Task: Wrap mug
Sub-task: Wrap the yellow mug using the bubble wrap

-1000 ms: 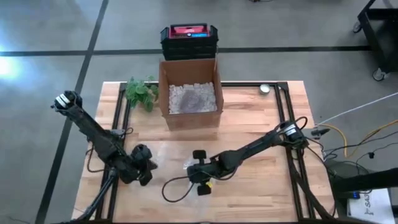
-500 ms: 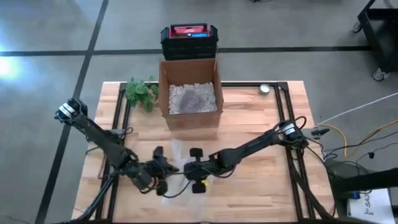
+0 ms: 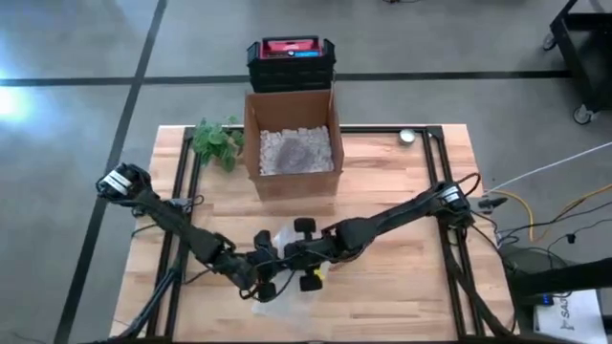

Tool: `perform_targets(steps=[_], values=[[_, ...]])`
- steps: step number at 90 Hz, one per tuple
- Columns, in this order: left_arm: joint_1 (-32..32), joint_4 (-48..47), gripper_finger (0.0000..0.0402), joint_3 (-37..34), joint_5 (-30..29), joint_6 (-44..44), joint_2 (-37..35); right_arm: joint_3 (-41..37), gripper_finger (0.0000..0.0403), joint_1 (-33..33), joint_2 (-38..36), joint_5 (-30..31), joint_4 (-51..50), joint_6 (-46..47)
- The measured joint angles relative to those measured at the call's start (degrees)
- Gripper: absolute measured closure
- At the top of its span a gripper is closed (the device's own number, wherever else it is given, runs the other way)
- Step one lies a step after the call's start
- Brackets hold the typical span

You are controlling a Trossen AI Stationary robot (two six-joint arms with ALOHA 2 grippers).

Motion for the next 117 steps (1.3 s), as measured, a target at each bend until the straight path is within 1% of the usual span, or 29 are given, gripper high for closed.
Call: perform_targets(steps=[8, 13, 21, 30, 40, 47, 61, 69, 80, 90, 99, 108, 117], values=[[0.05, 0.05, 0.0401, 0.0, -0.01, -0.01, -0.24, 3.91, 0.0403, 0.5, 0.02, -0.06, -5.91, -0.02], [0.09, -0.02, 0.0401, 0.0, -0.01, -0.08, -0.22, 6.06, 0.0403, 0.89, 0.02, -0.01, -7.92, -0.44], [0.09, 0.02, 0.0401, 0.0, -0.01, -0.18, -0.19, 8.3, 0.0403, 1.38, -0.04, 0.0, -6.57, -1.38], [0.09, 0.03, 0.0401, 0.0, -0.01, -0.22, -0.19, 8.58, 0.0403, 1.65, -0.03, -0.04, -3.56, -2.95], [0.09, 0.28, 0.0401, 0.0, 0.0, -0.31, -0.19, 6.11, 0.0403, 1.23, 0.51, 0.01, 1.23, -3.54], [0.09, 0.29, 0.0402, 0.0, 0.01, -0.31, -0.19, 2.45, 0.0403, 0.64, 1.65, -0.04, 3.39, -3.33], [0.13, -0.1, 0.0402, -0.15, 0.3, -0.33, -0.08, -4.0, 0.0403, 0.37, 2.68, 0.11, 7.06, 0.24], [0.09, 0.03, 0.0402, -0.13, 0.46, -0.31, -0.31, -6.09, 0.0403, 0.85, 2.47, -0.73, 8.74, 3.14], [0.09, -0.41, 0.0402, -0.15, 1.28, -0.26, -1.44, -8.63, 0.0403, 1.32, 2.47, -1.26, 11.56, 4.26], [0.09, -2.4, 0.0401, -0.15, 3.61, -0.27, -3.61, -9.32, 0.0403, 1.33, 2.47, -1.57, 13.05, 4.56], [0.12, -7.25, 0.0401, -0.15, 5.95, -2.11, -7.02, -9.4, 0.0403, 1.28, 2.47, -1.52, 13.7, 4.55], [-0.16, -12.37, 0.0401, -0.15, 6.35, -5.52, -10.57, -9.5, 0.0403, 1.13, 2.54, -1.48, 15.55, 4.38], [-0.2, -14.2, 0.0401, -0.15, 6.41, -5.34, -13.47, -9.56, 0.0403, 1.15, 2.56, -1.37, 17.67, 3.81]])
